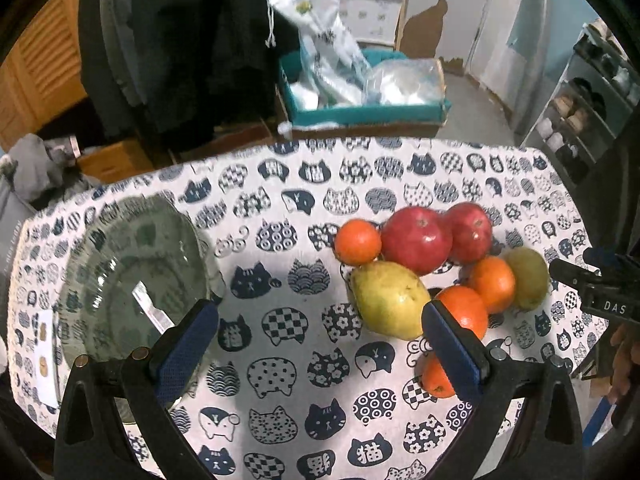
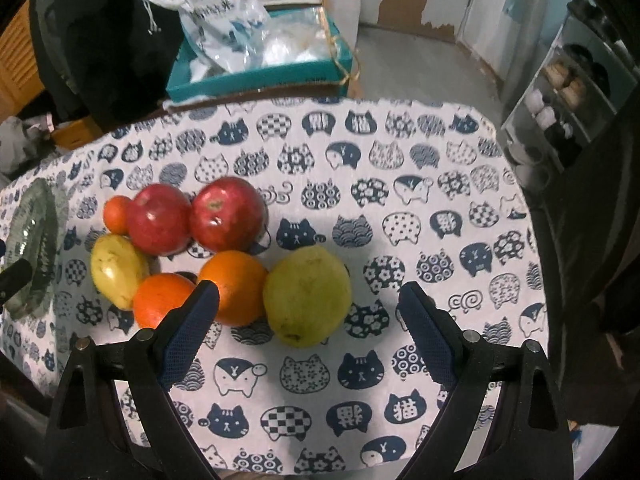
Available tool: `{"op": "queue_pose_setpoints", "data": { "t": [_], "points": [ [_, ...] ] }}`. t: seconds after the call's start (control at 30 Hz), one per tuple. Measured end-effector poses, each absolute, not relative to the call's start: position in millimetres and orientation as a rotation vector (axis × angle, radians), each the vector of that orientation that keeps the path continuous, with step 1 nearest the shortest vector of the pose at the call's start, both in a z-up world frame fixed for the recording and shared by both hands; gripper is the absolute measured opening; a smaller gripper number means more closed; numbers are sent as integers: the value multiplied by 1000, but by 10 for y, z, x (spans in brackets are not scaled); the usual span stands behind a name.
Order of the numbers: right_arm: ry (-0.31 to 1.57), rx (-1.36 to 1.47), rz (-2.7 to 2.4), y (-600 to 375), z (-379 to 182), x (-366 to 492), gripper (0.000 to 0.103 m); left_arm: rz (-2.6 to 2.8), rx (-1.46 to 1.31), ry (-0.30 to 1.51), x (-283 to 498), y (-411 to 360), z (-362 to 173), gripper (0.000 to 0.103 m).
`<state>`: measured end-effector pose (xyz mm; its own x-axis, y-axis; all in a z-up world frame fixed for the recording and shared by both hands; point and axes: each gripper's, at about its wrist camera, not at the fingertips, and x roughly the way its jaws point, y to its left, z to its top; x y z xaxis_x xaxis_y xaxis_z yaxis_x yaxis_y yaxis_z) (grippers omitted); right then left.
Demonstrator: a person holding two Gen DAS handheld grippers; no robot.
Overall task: Organize fruits
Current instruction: 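Move the left tool to the yellow-green pear while the right tool approaches the green pomelo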
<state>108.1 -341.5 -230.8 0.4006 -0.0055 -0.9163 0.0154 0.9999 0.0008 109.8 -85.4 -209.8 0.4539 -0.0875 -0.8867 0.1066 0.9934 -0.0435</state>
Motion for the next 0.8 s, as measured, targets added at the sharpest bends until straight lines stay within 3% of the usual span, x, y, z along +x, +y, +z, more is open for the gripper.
{"op": "queue_pose_setpoints", "data": {
  "t": [0.43,0.63,0.67,0.8],
  "points": [
    [1255,103,16,-3597,-2743,1230,89,-138,-6,1172,1330,-988,-2438,103],
    [1286,165,65,-3641,-2883,1268,77,-164,-26,1209,1443,-1067,-2569,103],
    [1290,177,83,-3640,-2901,1273,70,-165,-23,1213,1450,-1086,-2588,103],
    [1291,145,102,-3609,-2901,1298,69,-174,-23,1234,1498,-1141,-2669,103]
  ]
}}
